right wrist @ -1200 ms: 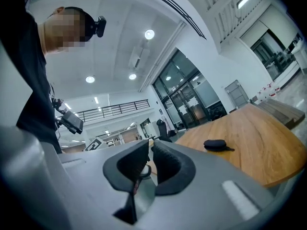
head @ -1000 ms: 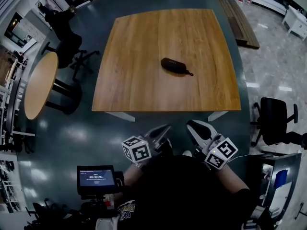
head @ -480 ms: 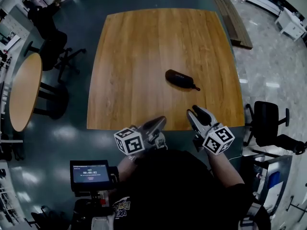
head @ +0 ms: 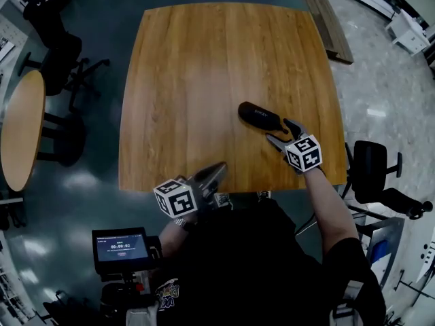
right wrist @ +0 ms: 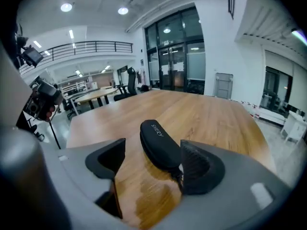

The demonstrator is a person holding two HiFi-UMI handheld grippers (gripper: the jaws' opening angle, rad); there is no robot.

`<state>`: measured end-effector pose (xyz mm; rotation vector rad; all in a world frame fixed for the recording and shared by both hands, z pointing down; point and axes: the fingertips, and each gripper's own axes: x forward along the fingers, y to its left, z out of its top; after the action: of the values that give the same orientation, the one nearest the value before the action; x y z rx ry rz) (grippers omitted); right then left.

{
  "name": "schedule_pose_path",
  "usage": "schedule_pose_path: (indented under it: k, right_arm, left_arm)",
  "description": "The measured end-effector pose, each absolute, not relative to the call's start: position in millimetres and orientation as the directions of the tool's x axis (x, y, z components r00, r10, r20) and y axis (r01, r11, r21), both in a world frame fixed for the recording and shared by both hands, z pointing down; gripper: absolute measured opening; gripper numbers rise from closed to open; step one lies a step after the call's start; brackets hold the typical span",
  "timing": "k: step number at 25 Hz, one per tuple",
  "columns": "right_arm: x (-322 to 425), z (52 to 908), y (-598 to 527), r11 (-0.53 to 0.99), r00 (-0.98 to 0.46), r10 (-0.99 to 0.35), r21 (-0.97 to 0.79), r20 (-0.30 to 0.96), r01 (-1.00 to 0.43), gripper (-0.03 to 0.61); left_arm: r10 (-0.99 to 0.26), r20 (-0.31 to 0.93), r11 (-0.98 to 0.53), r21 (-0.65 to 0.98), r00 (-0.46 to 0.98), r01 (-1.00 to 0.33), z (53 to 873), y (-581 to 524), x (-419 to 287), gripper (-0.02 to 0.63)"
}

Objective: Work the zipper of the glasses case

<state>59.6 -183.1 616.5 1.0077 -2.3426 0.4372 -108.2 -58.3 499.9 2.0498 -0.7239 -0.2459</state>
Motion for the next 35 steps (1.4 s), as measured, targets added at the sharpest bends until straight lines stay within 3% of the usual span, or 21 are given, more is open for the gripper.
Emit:
schedule_pose_path:
  k: [5,10,13,16,19,21,24,26,29,35]
  right_arm:
    - [45.5,655.4,-201.7,0.802,-0.551,-0.399,-0.013,0.733,-0.597,0.418]
    - [35.1,697.4,-221.2,0.868,-0.542,-0.274,-0.038,0.794,-0.495,0.426]
    - [30.5,707.2,-222.6,0.892,-0.553,-0.231,-0.053,0.801,-0.450,0.350]
    - [24.1,697.6,-222.7,0.909,-0.584,-0.247,-0.024,0.773,-0.416,0.338]
    - [14.4,660.4,-218.2,0.938,-0.637,-0.287,0.076,0.716,-0.337,0.330]
    - [6.5,619.9,-206.7,0.954,-0.675,-0.301,0.206,0.674,-0.219,0.328]
    - [-0.4,562.4,-182.1,0.891,-0.695,-0.311,0.453,0.648,0.024,0.327]
    - [-2.7,532.0,-164.6,0.789,-0.693,-0.313,0.584,0.649,0.190,0.327]
    - [-1.6,501.4,-139.6,0.626,-0.689,-0.311,0.686,0.655,0.369,0.327]
    - [-12.4,462.6,-92.9,0.450,-0.694,-0.287,0.733,0.660,0.511,0.328]
  left_arm:
    - [-0.618,0.127,-0.362,0.830,0.776,-0.424,501.1,-61.2,-113.1,0.000]
    - [-0.667,0.189,-0.296,0.821,0.721,-0.489,507.0,-69.5,-120.5,0.000]
    - [-0.688,0.186,-0.279,0.824,0.701,-0.493,506.7,-74.3,-123.1,0.000]
    - [-0.681,0.179,-0.285,0.828,0.710,-0.482,501.1,-77.2,-118.8,0.000]
    - [-0.654,0.180,-0.334,0.802,0.734,-0.495,494.4,-85.1,-115.0,0.003]
    - [-0.629,0.194,-0.393,0.756,0.753,-0.523,490.3,-94.3,-117.2,0.082]
    - [-0.596,0.234,-0.483,0.660,0.768,-0.576,480.9,-118.6,-126.1,0.129]
    - [-0.525,0.279,-0.560,0.599,0.804,-0.573,471.1,-132.5,-120.3,0.227]
    - [-0.294,0.370,-0.712,0.531,0.881,-0.460,463.0,-131.8,-77.7,0.300]
    - [0.146,0.462,-0.836,0.530,0.875,-0.141,458.7,-86.5,7.2,0.348]
